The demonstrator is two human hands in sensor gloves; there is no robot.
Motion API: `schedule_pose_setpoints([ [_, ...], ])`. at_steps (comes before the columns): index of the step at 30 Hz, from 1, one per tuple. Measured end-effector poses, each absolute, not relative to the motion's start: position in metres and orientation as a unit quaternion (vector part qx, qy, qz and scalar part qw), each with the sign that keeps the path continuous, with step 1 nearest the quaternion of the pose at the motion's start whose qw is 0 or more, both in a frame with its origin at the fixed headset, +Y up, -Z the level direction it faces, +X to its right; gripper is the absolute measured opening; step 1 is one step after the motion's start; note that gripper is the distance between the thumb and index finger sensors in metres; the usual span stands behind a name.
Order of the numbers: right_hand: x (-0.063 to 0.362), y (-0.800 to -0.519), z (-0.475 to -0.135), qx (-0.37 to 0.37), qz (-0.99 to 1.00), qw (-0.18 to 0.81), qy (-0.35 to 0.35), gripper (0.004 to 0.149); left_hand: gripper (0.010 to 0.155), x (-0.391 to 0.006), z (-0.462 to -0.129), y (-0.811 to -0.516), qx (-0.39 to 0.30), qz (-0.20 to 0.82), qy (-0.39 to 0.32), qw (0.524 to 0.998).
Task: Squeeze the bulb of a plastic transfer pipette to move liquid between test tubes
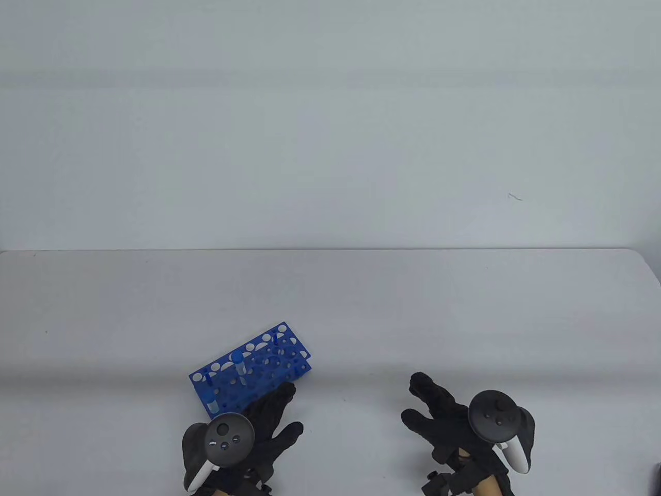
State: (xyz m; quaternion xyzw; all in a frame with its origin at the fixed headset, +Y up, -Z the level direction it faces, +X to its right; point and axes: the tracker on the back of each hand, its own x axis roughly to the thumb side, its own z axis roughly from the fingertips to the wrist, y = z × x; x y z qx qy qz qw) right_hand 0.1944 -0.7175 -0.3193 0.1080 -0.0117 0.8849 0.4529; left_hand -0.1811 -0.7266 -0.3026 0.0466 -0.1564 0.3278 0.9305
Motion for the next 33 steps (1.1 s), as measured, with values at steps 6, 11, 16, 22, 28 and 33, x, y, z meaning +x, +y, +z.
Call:
schedule_pose_setpoints([
  [6,0.1936,-0.7172,-0.3191,0.111,0.886,0.451,-0.010,0.080,0.076,-0.1810,-0.3019,-0.7261,0.049,0.327,-0.157,0.931],
  [11,0.1930,-0.7168,-0.3194,0.111,0.886,0.450,-0.007,0.080,0.076,-0.1806,-0.3023,-0.7262,0.046,0.329,-0.157,0.930],
  [16,0.1928,-0.7160,-0.3195,0.110,0.887,0.449,-0.007,0.080,0.076,-0.1806,-0.3020,-0.7253,0.048,0.332,-0.157,0.929],
  [22,0.1924,-0.7160,-0.3199,0.109,0.887,0.448,-0.005,0.080,0.076,-0.1805,-0.3025,-0.7253,0.048,0.336,-0.160,0.927],
  [28,0.1945,-0.7162,-0.3198,0.102,0.886,0.452,-0.008,0.080,0.076,-0.1796,-0.3030,-0.7249,0.045,0.340,-0.167,0.924],
  [33,0.1942,-0.7169,-0.3198,0.101,0.887,0.450,-0.001,0.080,0.077,-0.1803,-0.3022,-0.7217,0.052,0.345,-0.171,0.921],
])
